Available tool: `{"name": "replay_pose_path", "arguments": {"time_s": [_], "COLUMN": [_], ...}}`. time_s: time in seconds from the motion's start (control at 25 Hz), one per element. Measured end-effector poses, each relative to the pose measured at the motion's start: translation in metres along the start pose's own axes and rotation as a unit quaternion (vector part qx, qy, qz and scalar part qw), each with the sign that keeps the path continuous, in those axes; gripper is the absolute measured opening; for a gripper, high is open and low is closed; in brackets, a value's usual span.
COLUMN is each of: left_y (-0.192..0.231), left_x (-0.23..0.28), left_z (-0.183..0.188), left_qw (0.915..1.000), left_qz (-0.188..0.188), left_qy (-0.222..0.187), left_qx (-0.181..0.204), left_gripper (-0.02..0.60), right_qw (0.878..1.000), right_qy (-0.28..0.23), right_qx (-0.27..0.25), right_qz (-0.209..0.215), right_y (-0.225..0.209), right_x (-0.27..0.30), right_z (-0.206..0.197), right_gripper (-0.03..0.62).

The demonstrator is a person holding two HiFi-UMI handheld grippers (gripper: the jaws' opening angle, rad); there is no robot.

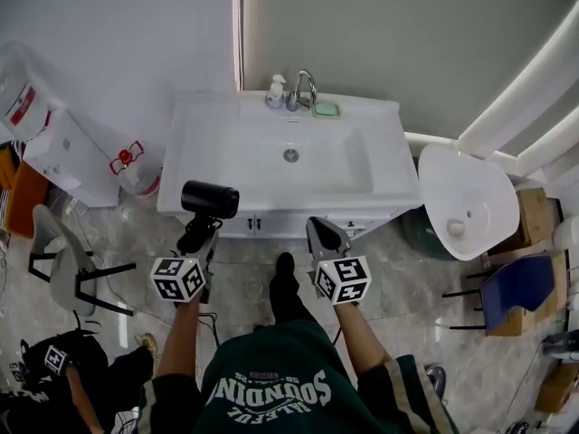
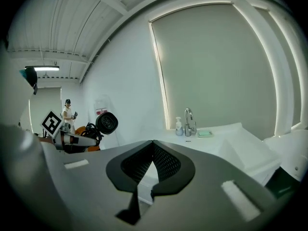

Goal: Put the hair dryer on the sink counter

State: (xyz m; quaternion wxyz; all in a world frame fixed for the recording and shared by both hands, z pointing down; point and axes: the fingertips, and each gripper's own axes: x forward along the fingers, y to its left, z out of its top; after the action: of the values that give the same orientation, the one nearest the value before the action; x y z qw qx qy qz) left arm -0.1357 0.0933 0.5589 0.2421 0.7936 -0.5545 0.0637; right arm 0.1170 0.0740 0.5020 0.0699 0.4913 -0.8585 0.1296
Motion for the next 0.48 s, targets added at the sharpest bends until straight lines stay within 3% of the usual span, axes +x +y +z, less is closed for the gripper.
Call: {"name": "replay_pose_path", "arguments": {"time_s": [0.48], "left_y": [0.056], "left_x": [0.135], "left_z": [0.089], "left_qw": [0.9980], "left_qz": [0.057], "left_qy": [-0.013], "left_qx": [-0.024], "left_gripper": [0.233], "right_qw": [0.997], "right_qy": [0.021], "right_qx": [-0.032], "right_qz": [0.060], "right_y": [-0.079], "right_x": [0.171], "right_z": [0.066], "right_gripper": [0.003]}}
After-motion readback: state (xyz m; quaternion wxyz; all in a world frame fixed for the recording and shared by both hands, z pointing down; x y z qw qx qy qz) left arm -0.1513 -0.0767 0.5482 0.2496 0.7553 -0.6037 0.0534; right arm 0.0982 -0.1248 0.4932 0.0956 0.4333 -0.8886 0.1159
